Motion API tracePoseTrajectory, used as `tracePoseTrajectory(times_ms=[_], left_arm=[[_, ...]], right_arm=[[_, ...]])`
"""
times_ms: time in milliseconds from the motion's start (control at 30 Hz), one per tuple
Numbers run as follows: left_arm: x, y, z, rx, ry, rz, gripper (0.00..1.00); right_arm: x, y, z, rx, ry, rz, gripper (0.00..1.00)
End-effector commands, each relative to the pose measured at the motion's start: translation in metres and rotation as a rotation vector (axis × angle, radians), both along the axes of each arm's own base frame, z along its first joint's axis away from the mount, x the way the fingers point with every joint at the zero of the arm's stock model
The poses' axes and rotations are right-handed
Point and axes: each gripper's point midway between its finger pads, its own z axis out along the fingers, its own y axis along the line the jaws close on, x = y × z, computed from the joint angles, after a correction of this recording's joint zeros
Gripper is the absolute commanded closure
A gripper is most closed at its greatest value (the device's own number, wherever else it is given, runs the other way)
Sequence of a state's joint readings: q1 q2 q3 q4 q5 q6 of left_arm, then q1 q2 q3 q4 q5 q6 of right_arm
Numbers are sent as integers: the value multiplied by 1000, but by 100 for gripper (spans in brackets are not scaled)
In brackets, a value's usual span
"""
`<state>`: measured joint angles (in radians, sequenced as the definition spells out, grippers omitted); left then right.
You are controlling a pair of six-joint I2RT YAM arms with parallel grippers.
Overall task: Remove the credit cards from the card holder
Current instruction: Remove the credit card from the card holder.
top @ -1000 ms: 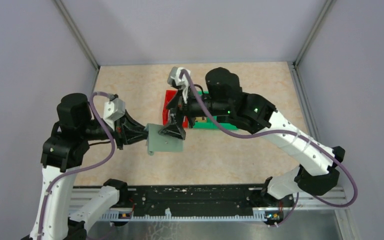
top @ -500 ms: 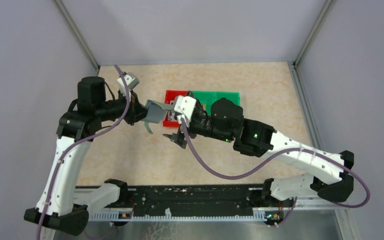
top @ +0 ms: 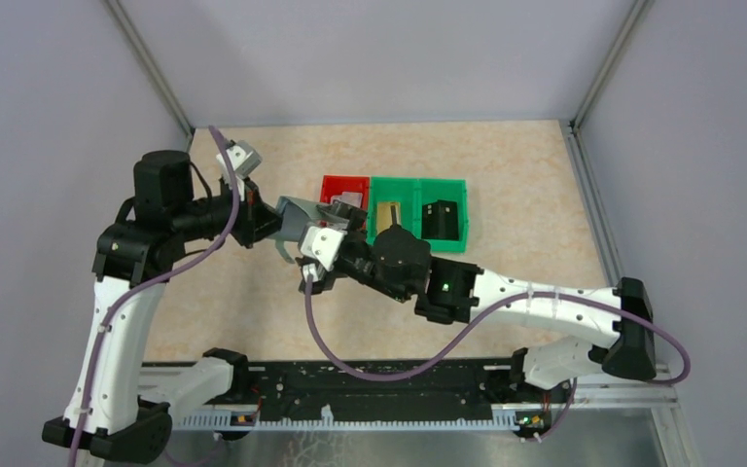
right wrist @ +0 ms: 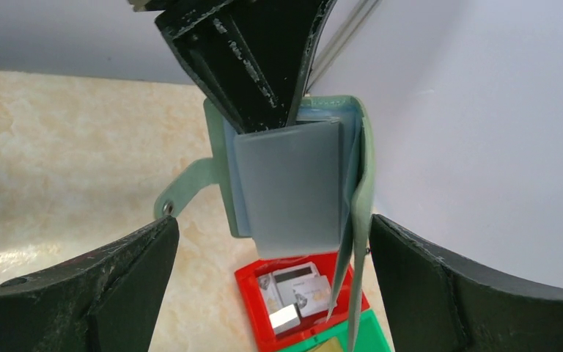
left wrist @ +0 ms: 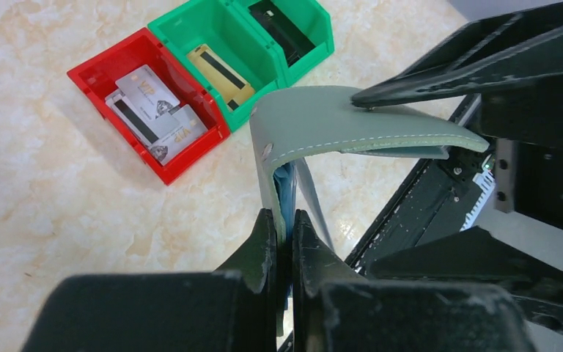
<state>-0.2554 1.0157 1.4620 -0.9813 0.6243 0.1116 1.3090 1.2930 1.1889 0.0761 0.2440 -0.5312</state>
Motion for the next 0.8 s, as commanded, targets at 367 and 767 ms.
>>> tracePoseTrajectory(times_ms=[367, 767], left_arm=[[-31, -10, 29, -69, -65, -122, 100], [-34, -12, 32, -81, -69, -135, 100]], right_arm=[[11, 2, 52, 212, -179, -124, 9], [16, -20, 68, 207, -211, -193, 20]])
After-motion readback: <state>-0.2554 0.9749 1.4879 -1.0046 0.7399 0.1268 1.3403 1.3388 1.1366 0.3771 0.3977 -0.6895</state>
